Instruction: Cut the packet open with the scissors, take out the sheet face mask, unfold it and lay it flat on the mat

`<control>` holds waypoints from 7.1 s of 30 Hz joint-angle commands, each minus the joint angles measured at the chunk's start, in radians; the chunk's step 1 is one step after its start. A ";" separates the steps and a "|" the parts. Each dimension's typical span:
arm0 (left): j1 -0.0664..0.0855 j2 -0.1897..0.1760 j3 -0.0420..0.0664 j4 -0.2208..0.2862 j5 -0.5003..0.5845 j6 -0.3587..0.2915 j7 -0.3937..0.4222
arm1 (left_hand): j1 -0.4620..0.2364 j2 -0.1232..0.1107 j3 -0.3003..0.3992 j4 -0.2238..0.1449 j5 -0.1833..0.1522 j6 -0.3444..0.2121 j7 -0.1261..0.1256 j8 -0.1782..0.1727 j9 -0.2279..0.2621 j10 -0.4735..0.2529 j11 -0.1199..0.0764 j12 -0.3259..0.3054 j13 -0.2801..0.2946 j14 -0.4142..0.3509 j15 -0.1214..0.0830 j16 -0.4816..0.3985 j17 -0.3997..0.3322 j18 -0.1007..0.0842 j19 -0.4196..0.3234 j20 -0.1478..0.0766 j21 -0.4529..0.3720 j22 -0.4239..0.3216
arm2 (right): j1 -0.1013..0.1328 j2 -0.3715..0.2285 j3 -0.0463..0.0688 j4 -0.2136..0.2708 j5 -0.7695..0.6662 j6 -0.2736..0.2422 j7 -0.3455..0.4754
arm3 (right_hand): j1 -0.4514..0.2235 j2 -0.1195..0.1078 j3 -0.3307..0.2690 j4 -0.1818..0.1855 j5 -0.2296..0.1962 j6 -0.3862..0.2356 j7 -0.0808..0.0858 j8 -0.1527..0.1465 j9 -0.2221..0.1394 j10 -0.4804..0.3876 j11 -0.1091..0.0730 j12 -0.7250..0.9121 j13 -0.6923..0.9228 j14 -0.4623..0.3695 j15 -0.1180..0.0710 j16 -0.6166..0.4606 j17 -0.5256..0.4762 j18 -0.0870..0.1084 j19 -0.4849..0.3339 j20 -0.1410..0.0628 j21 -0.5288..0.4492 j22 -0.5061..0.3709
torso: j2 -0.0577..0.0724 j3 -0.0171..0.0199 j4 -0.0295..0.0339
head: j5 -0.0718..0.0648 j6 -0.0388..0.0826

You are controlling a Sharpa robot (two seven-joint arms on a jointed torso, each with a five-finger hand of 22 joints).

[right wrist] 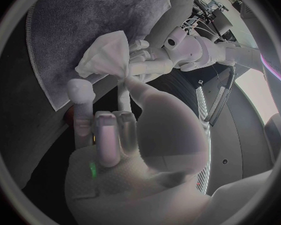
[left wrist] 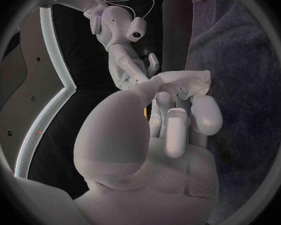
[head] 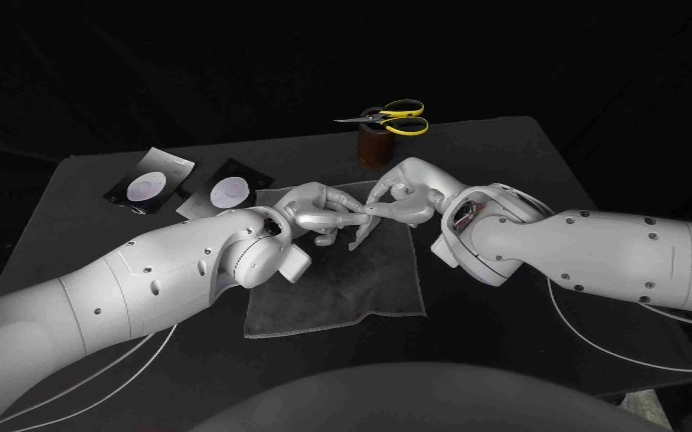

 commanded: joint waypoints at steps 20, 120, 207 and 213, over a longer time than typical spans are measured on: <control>0.001 -0.008 0.001 0.000 0.038 -0.046 0.021 | -0.016 0.031 0.032 0.006 0.002 -0.004 -0.010 0.029 0.035 0.079 -0.014 0.028 0.082 0.043 -0.017 0.012 0.134 -0.013 0.013 -0.008 0.008 0.012 | -0.001 -0.011 0.000 -0.003 -0.001 0.006 0.005 | 0.006 0.018 0.012 -0.005 0.002 0.014 -0.006 0.024 0.023 0.099 -0.004 0.006 0.250 0.108 -0.008 0.004 0.264 0.012 0.005 -0.003 0.007 0.003 | 0.000 -0.0001 0.0004 | -0.001 0.000; -0.004 -0.001 0.002 0.001 0.103 -0.037 0.017 | -0.019 0.043 0.069 -0.002 0.002 -0.032 -0.003 0.034 0.060 0.025 -0.007 -0.019 0.018 0.036 -0.011 0.010 0.124 -0.010 0.003 -0.005 0.001 0.006 | -0.004 -0.017 0.000 -0.005 0.014 0.005 0.005 | 0.001 0.017 0.021 -0.008 0.002 0.011 -0.006 0.030 0.027 0.099 -0.004 0.004 0.249 0.108 -0.008 0.004 0.264 0.011 0.006 -0.004 0.012 0.006 | 0.000 -0.0004 -0.0005 | 0.000 0.000; -0.004 0.004 0.002 0.000 0.416 0.111 -0.136 | -0.114 0.123 -0.127 0.185 0.003 -0.137 0.022 -0.003 0.034 -0.157 0.022 -0.037 -0.132 -0.003 0.016 -0.001 0.061 -0.002 -0.031 0.020 -0.031 -0.035 | -0.009 -0.023 -0.001 0.002 0.021 0.030 0.010 | -0.001 0.016 0.026 -0.011 0.002 0.009 -0.006 0.034 0.029 0.099 -0.004 0.002 0.248 0.108 -0.008 0.004 0.264 0.012 0.004 -0.004 0.007 0.006 | 0.000 0.0001 0.0001 | 0.006 0.000; -0.004 0.005 0.002 0.000 0.416 0.119 -0.144 | -0.035 0.088 -0.085 0.120 0.003 -0.131 0.018 0.010 0.040 -0.155 0.018 -0.045 -0.138 -0.002 0.012 -0.001 0.063 -0.003 -0.028 0.016 -0.029 -0.030 | -0.009 -0.027 -0.001 0.001 0.037 0.038 0.017 | -0.002 0.016 0.028 -0.012 0.002 0.008 -0.006 0.035 0.030 0.098 -0.004 0.001 0.247 0.108 -0.008 0.004 0.264 0.012 0.003 -0.004 0.005 0.006 | 0.000 0.0000 0.0001 | 0.008 0.000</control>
